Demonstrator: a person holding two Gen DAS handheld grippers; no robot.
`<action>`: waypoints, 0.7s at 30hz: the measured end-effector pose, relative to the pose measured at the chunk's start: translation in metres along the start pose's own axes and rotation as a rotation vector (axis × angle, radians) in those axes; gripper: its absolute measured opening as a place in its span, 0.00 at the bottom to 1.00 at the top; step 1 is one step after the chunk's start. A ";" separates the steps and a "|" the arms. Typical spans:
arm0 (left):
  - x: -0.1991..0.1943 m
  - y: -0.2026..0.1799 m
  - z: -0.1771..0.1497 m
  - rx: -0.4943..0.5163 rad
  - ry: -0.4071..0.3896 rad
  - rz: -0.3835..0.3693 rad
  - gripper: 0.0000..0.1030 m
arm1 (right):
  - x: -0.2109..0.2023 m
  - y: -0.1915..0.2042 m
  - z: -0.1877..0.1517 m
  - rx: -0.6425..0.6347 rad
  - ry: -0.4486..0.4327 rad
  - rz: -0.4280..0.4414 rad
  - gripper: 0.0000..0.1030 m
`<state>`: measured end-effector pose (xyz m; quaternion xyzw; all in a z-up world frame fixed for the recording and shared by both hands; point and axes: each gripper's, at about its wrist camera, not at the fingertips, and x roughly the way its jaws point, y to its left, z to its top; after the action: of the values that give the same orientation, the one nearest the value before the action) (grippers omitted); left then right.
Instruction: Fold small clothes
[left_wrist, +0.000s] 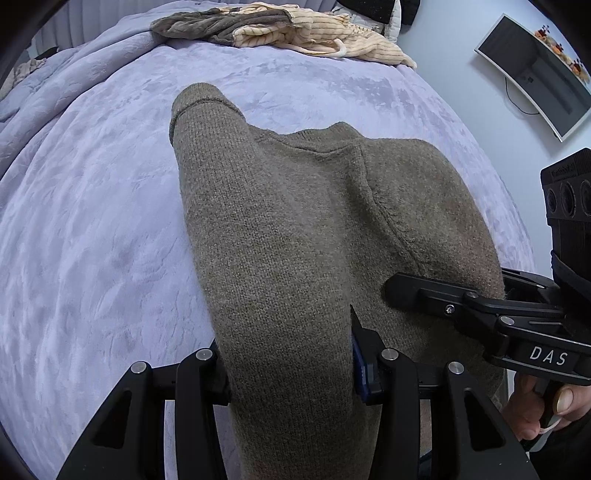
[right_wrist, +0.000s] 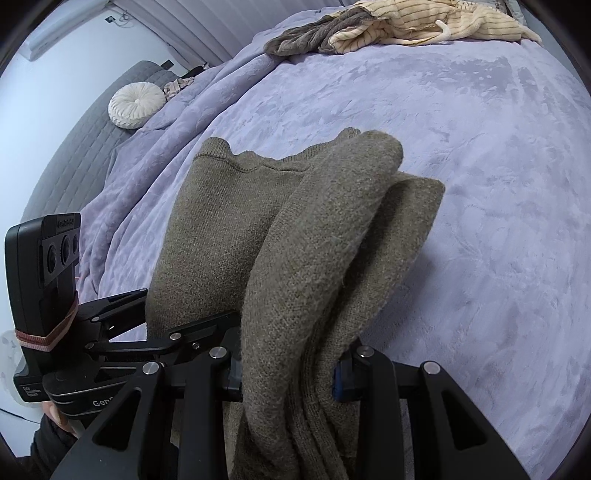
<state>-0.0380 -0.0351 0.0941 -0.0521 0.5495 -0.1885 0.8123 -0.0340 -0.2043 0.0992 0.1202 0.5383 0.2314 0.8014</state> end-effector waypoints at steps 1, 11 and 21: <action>-0.001 0.000 -0.002 -0.001 0.001 0.002 0.46 | 0.000 0.001 -0.002 -0.001 0.002 0.003 0.33; -0.005 0.003 -0.018 -0.017 0.009 0.003 0.46 | 0.003 0.008 -0.013 -0.003 0.027 0.014 0.33; -0.008 0.007 -0.028 -0.024 0.014 0.003 0.46 | 0.005 0.013 -0.018 -0.010 0.042 0.027 0.33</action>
<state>-0.0644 -0.0224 0.0886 -0.0598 0.5573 -0.1811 0.8081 -0.0522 -0.1919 0.0932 0.1187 0.5521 0.2473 0.7873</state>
